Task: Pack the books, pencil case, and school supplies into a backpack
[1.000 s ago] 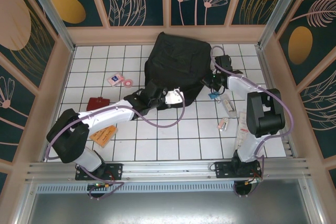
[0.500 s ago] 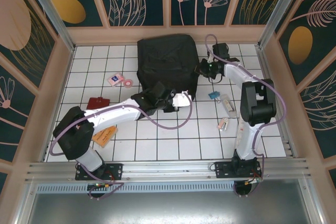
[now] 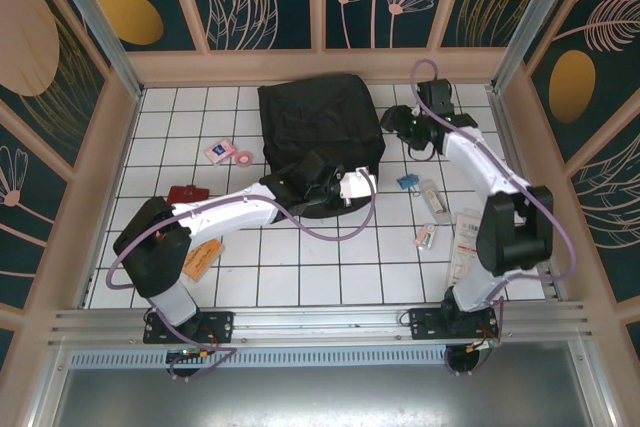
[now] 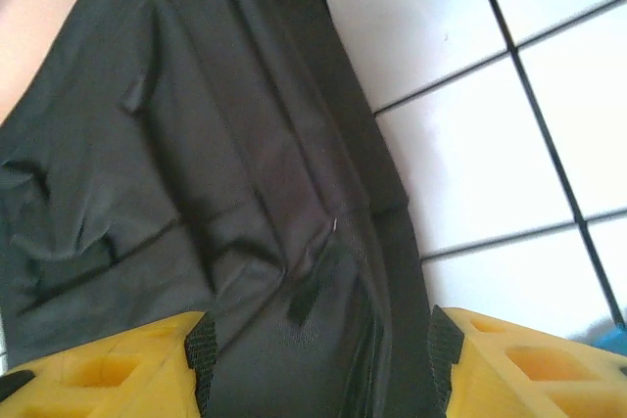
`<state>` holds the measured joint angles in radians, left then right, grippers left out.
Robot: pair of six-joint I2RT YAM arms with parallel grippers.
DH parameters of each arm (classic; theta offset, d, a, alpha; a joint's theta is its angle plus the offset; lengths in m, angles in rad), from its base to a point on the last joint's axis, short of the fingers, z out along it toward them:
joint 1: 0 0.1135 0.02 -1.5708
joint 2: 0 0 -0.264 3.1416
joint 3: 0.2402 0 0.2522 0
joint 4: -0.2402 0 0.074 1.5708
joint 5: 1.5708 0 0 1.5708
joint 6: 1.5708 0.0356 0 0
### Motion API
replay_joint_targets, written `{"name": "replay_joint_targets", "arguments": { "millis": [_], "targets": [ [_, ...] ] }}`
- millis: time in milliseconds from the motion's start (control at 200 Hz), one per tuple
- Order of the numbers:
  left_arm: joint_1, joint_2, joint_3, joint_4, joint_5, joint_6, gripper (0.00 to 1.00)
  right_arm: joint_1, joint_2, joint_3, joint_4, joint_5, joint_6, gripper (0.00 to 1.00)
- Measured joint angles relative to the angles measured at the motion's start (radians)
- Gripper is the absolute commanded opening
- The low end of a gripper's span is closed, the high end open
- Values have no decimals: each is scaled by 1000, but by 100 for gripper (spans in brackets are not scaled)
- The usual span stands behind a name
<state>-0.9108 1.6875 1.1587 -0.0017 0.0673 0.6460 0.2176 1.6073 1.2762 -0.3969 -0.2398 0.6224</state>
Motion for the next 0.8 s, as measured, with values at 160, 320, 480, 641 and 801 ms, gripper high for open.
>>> {"name": "replay_joint_targets", "arguments": {
  "millis": [160, 320, 480, 641, 801],
  "targets": [
    [0, 0, -10, 7, 0, 5, 0, 45, -66, -141, 23, -63, 123, 61],
    [0, 0, -29, 13, -2, 7, 0, 117, -42, -182, 43, -103, 217, 52],
    [0, -1, -46, 29, -26, -2, 0, 142, -32, -202, 74, -102, 262, 43],
    [0, -20, -71, 44, -44, -5, 0, 162, -39, -221, 83, -80, 272, 36],
    [0, -29, -77, 51, -54, -5, 0, 165, -97, -283, 83, -61, 275, 34]
  ]
}}
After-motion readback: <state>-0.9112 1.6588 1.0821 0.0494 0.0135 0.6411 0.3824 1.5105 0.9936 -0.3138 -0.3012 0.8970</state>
